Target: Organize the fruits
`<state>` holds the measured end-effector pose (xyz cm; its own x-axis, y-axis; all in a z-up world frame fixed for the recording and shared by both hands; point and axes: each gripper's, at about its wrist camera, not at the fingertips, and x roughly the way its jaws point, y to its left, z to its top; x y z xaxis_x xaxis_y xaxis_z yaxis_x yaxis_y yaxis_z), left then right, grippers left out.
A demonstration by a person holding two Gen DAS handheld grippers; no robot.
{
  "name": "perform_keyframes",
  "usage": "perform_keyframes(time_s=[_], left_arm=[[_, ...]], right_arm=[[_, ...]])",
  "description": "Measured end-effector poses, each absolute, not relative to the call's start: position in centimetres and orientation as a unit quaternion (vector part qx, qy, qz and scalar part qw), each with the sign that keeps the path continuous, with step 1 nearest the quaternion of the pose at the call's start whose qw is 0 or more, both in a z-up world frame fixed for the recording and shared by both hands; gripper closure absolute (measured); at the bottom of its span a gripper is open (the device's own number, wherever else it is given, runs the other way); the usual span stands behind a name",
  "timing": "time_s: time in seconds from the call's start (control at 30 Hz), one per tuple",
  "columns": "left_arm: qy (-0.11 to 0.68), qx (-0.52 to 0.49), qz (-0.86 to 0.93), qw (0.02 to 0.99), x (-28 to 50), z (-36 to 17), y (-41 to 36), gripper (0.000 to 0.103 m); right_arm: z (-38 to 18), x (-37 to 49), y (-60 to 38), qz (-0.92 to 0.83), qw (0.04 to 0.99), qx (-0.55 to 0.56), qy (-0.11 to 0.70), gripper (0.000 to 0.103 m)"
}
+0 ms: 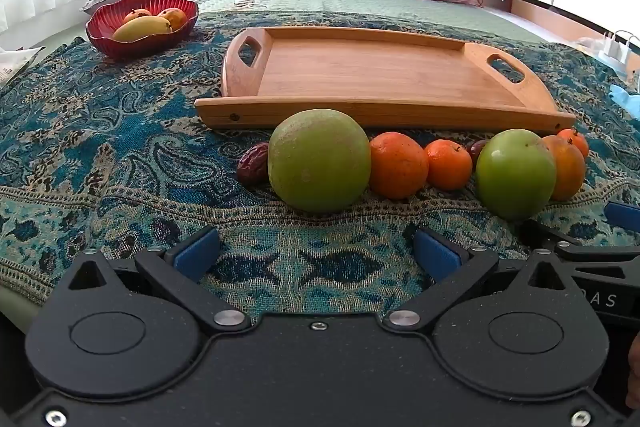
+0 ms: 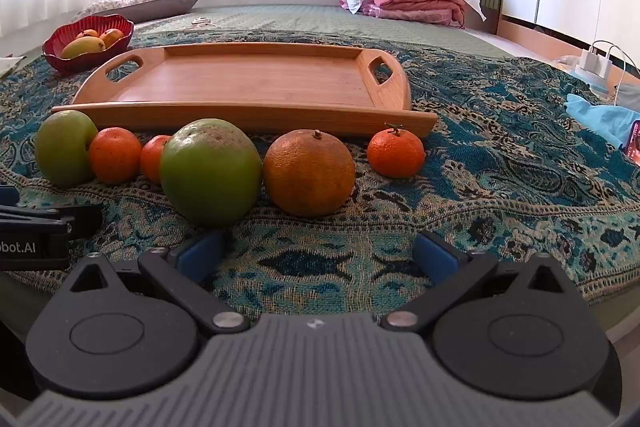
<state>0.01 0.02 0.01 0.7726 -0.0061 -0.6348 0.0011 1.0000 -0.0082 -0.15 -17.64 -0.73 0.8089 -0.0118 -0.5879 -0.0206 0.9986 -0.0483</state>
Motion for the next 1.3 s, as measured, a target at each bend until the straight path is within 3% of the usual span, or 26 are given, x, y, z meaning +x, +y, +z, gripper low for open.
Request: perform_keyframes(time_s=[1.3], left_arm=[[0.339, 0.003, 0.0, 0.941, 0.01, 0.02, 0.01, 0.0]], right_arm=[[-0.71, -0.14, -17.6, 0.003, 0.951, -0.027, 0.309, 0.0]])
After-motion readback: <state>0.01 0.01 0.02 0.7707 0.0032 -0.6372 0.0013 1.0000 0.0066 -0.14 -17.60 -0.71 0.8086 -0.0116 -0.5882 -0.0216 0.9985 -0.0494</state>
